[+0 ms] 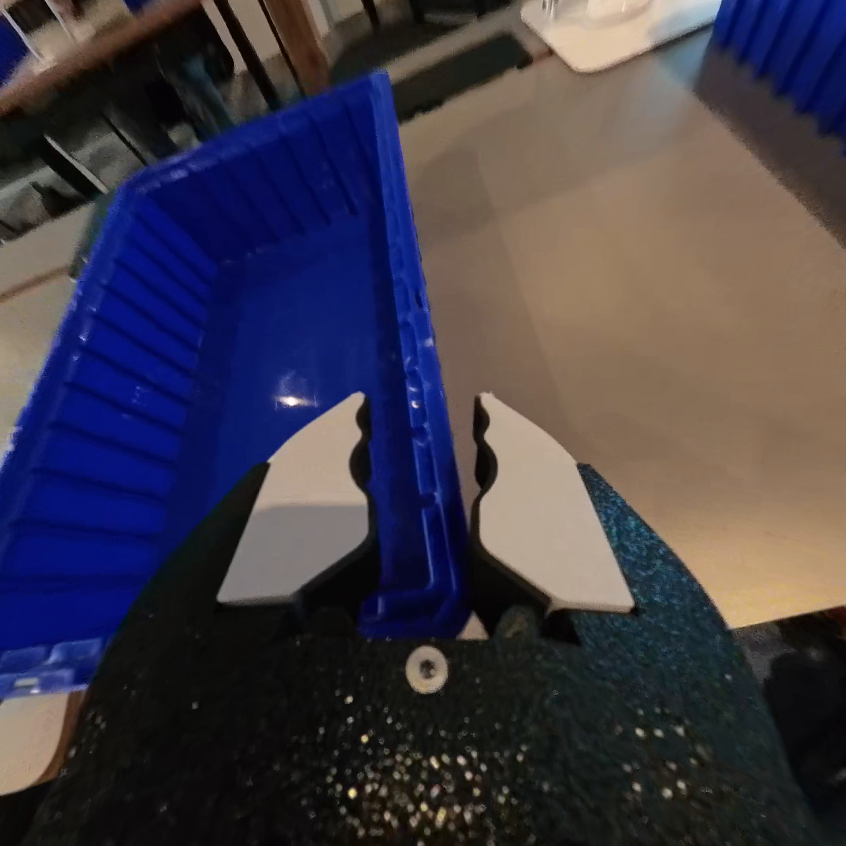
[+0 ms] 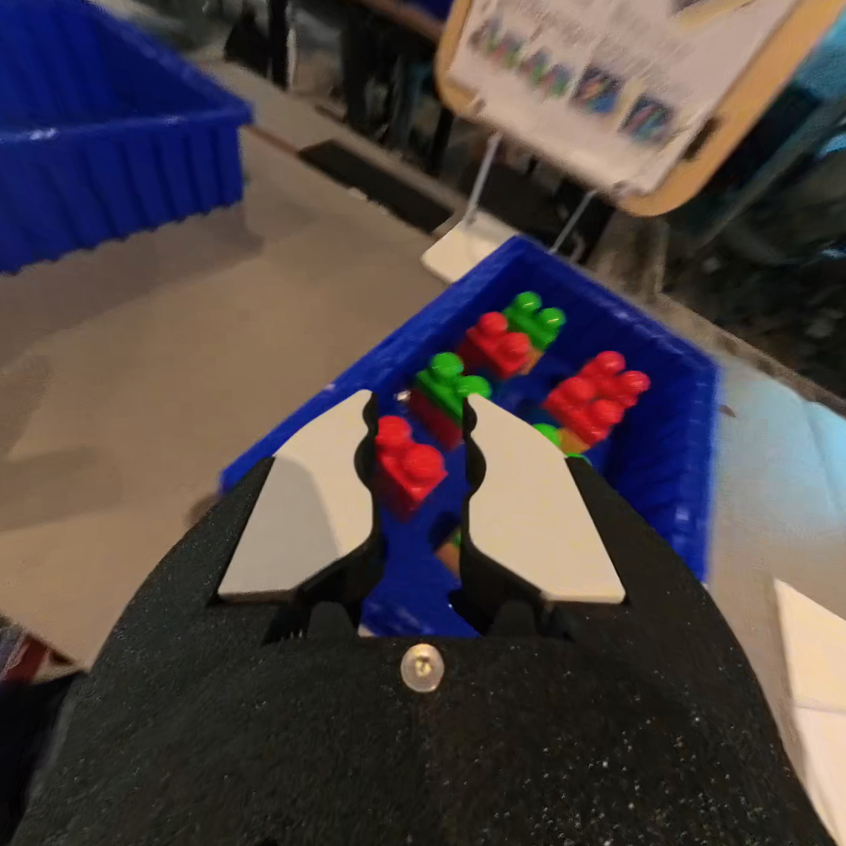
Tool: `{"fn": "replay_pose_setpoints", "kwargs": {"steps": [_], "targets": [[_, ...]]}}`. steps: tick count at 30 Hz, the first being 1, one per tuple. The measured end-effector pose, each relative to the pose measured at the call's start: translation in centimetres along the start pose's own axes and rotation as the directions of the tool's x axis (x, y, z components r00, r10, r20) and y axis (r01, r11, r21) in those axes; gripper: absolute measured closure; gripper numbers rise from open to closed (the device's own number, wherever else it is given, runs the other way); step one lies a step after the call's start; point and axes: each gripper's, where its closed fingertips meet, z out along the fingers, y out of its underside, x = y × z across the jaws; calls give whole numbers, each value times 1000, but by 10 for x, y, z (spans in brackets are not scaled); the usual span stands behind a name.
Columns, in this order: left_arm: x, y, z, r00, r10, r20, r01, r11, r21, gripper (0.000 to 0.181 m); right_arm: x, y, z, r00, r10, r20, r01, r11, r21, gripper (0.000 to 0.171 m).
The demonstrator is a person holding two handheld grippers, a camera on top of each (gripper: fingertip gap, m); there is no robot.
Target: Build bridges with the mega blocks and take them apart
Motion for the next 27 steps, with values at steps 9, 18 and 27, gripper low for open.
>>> {"fn": "replay_pose_setpoints", "kwargs": {"steps": [9,18,27], "targets": [[91,-80,19,915,42,-400,27,986,165,123,170,77,4,940,330,-81,-340,926,-166,113],[243,-141,104,710,24,-704,15,999,49,127,169,113,40,828,540,152,-431,786,-442,111],[299,-148,135,619,-76,-781,10,996,-89,127,176,120,38,816,574,75,-450,711,-541,127]]}}
